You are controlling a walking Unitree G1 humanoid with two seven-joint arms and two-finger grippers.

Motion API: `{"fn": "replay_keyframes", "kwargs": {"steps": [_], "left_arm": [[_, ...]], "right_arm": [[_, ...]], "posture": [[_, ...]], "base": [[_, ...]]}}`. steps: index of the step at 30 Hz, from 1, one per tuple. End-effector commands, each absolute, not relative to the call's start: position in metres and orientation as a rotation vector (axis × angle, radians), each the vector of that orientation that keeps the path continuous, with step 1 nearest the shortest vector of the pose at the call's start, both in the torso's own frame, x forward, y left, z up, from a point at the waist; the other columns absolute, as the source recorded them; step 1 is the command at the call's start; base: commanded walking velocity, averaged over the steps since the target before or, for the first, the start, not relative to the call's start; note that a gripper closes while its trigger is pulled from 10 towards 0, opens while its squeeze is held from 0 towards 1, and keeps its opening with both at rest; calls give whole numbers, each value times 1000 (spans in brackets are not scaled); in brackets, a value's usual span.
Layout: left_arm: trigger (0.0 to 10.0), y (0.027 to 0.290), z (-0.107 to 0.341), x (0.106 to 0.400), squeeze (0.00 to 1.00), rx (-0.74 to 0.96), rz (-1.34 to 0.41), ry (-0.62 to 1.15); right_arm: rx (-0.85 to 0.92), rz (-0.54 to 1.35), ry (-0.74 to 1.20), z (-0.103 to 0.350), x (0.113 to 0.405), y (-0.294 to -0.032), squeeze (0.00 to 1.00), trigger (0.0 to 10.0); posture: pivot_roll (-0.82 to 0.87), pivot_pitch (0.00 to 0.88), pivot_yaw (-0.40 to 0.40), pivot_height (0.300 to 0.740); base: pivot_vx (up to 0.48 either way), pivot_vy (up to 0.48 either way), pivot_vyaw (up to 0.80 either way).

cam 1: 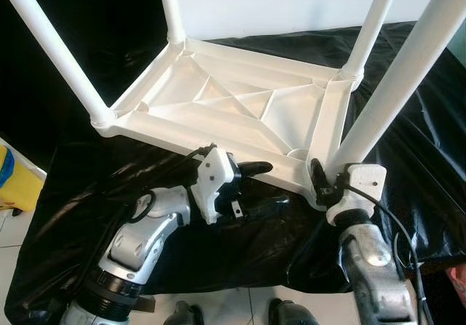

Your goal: Building children table

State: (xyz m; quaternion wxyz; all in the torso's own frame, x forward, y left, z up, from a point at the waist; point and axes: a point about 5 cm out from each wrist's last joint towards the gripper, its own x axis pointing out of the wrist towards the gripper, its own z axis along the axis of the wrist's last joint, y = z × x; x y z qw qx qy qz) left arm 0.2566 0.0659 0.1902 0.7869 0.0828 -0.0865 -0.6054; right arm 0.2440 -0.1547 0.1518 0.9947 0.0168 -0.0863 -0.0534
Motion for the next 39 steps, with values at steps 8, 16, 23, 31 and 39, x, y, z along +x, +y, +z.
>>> {"fn": "replay_keyframes", "kwargs": {"steps": [8, 16, 23, 31, 39], "left_arm": [[10000, 72, 191, 269, 0, 190, -1095, -182], [10000, 69, 190, 266, 0, 185, -1107, -179], [10000, 65, 190, 264, 0, 191, -1127, -180], [10000, 64, 190, 264, 0, 180, -1121, -177], [10000, 66, 190, 263, 0, 169, -1094, -180]], "right_arm": [[22, -82, -157, 149, 242, -164, 1000, 10000], [9, 41, -228, 161, 237, -169, 1000, 10000], [-30, 221, -243, 170, 241, -184, 0, 10000], [-124, 394, -188, 168, 254, -204, 0, 10000], [-84, 355, -209, 165, 251, -199, 1000, 10000]], "posture": [[-137, 137, 57, 740], [-146, 152, 75, 740], [-150, 160, 71, 740], [-143, 158, 59, 740], [-125, 165, 37, 740]], "base": [[0, 0, 0], [0, 0, 0], [0, 0, 0], [0, 0, 0], [0, 0, 0]]}}
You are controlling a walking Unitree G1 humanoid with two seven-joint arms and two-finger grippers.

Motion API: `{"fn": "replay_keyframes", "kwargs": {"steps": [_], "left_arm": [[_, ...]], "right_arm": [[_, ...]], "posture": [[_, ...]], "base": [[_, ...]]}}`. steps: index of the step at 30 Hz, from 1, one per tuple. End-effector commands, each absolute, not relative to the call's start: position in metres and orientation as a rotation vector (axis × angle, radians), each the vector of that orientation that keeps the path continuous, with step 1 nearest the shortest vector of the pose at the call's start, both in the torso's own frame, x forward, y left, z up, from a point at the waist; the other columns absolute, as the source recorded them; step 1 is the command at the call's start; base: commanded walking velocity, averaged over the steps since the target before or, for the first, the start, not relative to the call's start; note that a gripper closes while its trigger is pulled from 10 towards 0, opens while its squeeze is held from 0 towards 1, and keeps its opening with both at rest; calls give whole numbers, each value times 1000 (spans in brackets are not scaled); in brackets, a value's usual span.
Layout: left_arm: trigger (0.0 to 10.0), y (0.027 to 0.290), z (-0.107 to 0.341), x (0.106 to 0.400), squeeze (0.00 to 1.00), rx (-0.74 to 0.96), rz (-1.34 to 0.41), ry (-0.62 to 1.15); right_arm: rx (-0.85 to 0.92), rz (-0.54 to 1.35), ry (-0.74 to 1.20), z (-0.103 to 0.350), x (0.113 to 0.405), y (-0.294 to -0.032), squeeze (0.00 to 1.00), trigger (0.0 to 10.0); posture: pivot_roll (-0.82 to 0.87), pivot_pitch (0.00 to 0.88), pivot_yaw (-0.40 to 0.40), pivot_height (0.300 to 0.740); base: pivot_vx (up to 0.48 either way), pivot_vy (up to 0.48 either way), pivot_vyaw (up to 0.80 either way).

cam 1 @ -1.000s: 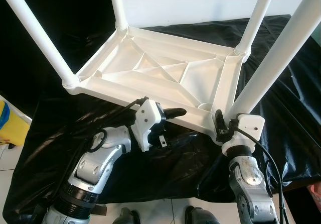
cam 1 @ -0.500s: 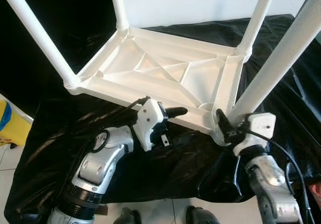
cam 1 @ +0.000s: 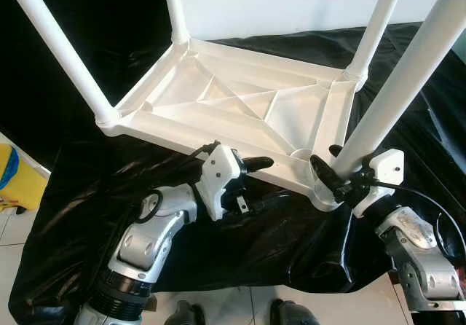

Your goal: Building children table

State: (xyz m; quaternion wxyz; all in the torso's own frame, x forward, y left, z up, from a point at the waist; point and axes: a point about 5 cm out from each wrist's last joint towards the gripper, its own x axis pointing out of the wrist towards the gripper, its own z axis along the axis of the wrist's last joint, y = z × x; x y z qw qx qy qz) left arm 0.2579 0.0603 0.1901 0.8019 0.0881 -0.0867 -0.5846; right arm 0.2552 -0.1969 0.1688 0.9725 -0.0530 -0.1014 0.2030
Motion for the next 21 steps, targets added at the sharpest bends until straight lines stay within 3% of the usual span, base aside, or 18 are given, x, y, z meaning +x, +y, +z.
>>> {"fn": "replay_keyframes", "kwargs": {"steps": [1, 7, 8, 9, 10, 11, 15, 16, 21], "left_arm": [[10000, 66, 190, 262, 0, 166, -1091, -179], [10000, 66, 189, 260, 0, 160, -1097, -173], [10000, 66, 189, 260, 0, 158, -1104, -170], [10000, 65, 189, 260, 0, 157, -1113, -167], [10000, 64, 189, 260, 0, 158, -1120, -166], [10000, 64, 190, 260, 0, 159, -1124, -166], [10000, 64, 190, 261, 0, 163, -1128, -164], [10000, 64, 190, 262, 0, 163, -1129, -162], [10000, 64, 191, 262, 0, 167, -1138, -160]], "right_arm": [[-73, 334, -219, 164, 250, -198, 1000, 10000], [-66, 311, -240, 162, 245, -193, 1000, 10000], [-64, 302, -248, 162, 244, -192, 0, 10000], [-59, 301, -251, 162, 244, -191, 0, 10000], [-59, 298, -254, 162, 244, -192, 812, 10000], [-59, 294, -257, 163, 244, -193, 1000, 10000], [-61, 290, -261, 163, 244, -194, 1000, 10000], [-75, 308, -261, 165, 245, -194, 0, 10000], [-109, 455, -227, 170, 248, -199, 0, 10000]], "posture": [[-123, 167, 40, 740], [-132, 173, 56, 740], [-137, 175, 67, 740], [-138, 175, 70, 740], [-143, 177, 79, 740], [-143, 177, 79, 740], [-145, 177, 88, 740], [-145, 176, 90, 740], [-145, 171, 89, 740]], "base": [[0, 0, 0], [0, 0, 0], [0, 0, 0], [0, 0, 0], [0, 0, 0], [0, 0, 0], [0, 0, 0], [0, 0, 0], [0, 0, 0]]}}
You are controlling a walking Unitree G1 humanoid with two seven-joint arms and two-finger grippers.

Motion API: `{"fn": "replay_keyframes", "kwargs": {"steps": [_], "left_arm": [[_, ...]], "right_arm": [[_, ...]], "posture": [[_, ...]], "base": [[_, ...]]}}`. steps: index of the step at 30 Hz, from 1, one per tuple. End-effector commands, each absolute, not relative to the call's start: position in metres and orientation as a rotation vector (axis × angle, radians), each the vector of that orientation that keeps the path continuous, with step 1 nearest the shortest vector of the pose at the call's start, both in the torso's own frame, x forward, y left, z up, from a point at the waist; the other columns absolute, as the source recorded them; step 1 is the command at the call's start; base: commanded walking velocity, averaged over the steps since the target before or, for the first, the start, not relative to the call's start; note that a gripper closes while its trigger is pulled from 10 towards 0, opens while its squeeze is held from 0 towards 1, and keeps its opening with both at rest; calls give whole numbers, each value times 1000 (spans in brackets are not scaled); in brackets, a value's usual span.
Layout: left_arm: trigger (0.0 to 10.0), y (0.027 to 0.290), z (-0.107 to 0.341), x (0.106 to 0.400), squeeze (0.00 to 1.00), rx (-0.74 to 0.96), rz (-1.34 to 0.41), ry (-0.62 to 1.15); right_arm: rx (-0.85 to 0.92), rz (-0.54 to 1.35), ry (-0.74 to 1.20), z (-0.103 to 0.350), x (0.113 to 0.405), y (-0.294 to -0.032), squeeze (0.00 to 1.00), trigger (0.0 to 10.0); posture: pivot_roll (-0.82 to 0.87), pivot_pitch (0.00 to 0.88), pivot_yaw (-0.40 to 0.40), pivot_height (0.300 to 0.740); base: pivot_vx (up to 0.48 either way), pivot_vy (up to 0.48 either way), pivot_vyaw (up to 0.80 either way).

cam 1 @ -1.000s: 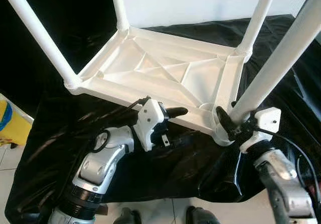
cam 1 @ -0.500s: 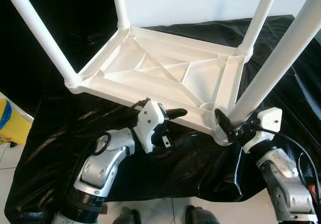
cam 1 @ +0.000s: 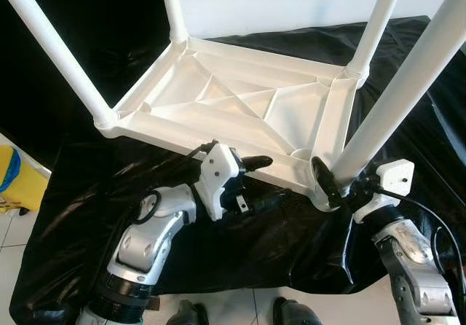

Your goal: Building children table

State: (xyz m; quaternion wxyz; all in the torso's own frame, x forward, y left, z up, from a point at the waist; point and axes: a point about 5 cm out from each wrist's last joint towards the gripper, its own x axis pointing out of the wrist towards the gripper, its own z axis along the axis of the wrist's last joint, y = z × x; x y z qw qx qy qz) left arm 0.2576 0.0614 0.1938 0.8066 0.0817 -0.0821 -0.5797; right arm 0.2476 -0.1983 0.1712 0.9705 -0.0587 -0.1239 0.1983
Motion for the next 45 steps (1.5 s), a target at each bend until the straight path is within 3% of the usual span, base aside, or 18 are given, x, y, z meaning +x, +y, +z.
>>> {"fn": "replay_keyframes", "kwargs": {"steps": [1, 9, 10, 11, 12, 24, 25, 26, 45], "left_arm": [[10000, 64, 191, 261, 0, 170, -1139, -160], [10000, 62, 191, 260, 0, 170, -1149, -161], [10000, 62, 191, 259, 0, 168, -1155, -160], [10000, 62, 191, 259, 0, 168, -1155, -160], [10000, 62, 190, 257, 0, 169, -1162, -159], [10000, 60, 188, 256, 0, 171, -1161, -153], [10000, 60, 188, 256, 0, 172, -1160, -154], [10000, 59, 188, 256, 0, 170, -1159, -154], [10000, 55, 181, 258, 0, 171, -1135, -134]], "right_arm": [[-106, 488, -214, 171, 248, -200, 0, 10000], [-205, 725, -115, 169, 255, -201, 0, 10000], [-226, 755, -104, 168, 256, -200, 0, 5294], [-226, 755, -104, 168, 256, -200, 0, 5294], [-232, 758, -99, 167, 259, -201, 0, 0], [-233, 744, -52, 159, 260, -208, 0, 0], [-220, 723, -47, 158, 259, -209, 0, 2667], [-198, 696, -43, 157, 258, -209, 0, 10000], [-107, 106, -19, 134, 240, -184, 0, 10000]], "posture": [[-145, 171, 89, 740], [-145, 166, 79, 740], [-143, 167, 76, 740], [-143, 167, 76, 740], [-140, 167, 71, 740], [-145, 159, 56, 740], [-146, 159, 54, 740], [-152, 160, 52, 740], [-166, 148, 37, 740]], "base": [[0, 0, 0], [0, 0, 0], [0, 0, 0], [0, 0, 0], [0, 0, 0], [0, 0, 0], [0, 0, 0], [0, 0, 0], [0, 0, 0]]}}
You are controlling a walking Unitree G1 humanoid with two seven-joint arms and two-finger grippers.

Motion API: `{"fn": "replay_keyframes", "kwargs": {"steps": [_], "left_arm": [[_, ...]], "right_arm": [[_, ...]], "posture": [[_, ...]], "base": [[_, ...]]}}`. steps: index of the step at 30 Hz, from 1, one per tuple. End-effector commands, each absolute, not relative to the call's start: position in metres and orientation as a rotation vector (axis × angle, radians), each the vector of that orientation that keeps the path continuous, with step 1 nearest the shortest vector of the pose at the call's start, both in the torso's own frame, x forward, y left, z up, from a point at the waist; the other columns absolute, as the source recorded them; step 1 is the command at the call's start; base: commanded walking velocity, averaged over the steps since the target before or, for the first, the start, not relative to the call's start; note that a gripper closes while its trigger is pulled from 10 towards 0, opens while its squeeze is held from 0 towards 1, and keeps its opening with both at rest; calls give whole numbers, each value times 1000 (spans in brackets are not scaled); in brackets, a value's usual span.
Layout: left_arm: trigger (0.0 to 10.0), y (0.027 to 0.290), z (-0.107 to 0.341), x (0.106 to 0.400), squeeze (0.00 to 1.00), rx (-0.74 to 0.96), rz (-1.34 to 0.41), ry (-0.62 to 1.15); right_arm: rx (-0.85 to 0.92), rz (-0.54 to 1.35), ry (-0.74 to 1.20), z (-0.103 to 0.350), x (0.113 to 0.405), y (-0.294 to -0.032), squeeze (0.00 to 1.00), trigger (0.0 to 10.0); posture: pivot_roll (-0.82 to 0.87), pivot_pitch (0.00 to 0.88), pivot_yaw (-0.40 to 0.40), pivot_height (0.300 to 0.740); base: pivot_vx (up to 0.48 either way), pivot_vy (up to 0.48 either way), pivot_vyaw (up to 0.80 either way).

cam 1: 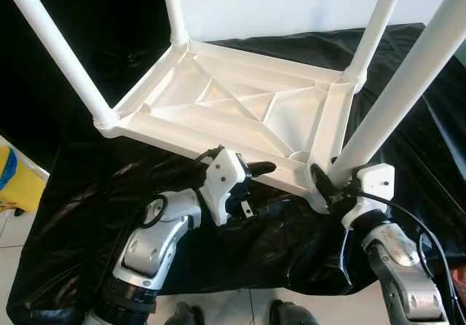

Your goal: Building children table

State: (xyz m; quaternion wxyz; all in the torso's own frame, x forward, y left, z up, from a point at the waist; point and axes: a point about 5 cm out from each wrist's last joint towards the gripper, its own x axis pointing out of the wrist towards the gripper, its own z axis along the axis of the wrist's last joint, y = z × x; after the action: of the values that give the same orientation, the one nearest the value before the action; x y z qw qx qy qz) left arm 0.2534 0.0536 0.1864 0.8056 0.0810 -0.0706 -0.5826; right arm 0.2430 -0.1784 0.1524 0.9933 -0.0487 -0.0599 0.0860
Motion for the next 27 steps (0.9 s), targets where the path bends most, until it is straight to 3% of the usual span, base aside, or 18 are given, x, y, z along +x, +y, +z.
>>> {"fn": "replay_keyframes", "kwargs": {"steps": [1, 4, 16, 17, 27], "left_arm": [[10000, 55, 180, 258, 0, 174, -1135, -131], [10000, 55, 177, 258, 0, 192, -1134, -122], [10000, 54, 176, 261, 0, 219, -1129, -126], [10000, 53, 177, 263, 0, 220, -1130, -129], [10000, 52, 178, 265, 0, 245, -1156, -141]], "right_arm": [[-101, 44, -15, 132, 239, -181, 0, 10000], [-61, -65, -15, 131, 238, -173, 0, 10000], [-53, -161, -63, 140, 233, -165, 0, 10000], [-47, -135, -87, 143, 234, -165, 1000, 10000], [-31, 73, -189, 163, 236, -185, 1000, 10000]], "posture": [[-164, 148, 38, 740], [-161, 148, 39, 740], [-172, 150, 57, 740], [-179, 151, 61, 740], [-178, 144, 52, 740]], "base": [[0, 0, 0], [0, 0, 0], [0, 0, 0], [0, 0, 0], [0, 0, 0]]}}
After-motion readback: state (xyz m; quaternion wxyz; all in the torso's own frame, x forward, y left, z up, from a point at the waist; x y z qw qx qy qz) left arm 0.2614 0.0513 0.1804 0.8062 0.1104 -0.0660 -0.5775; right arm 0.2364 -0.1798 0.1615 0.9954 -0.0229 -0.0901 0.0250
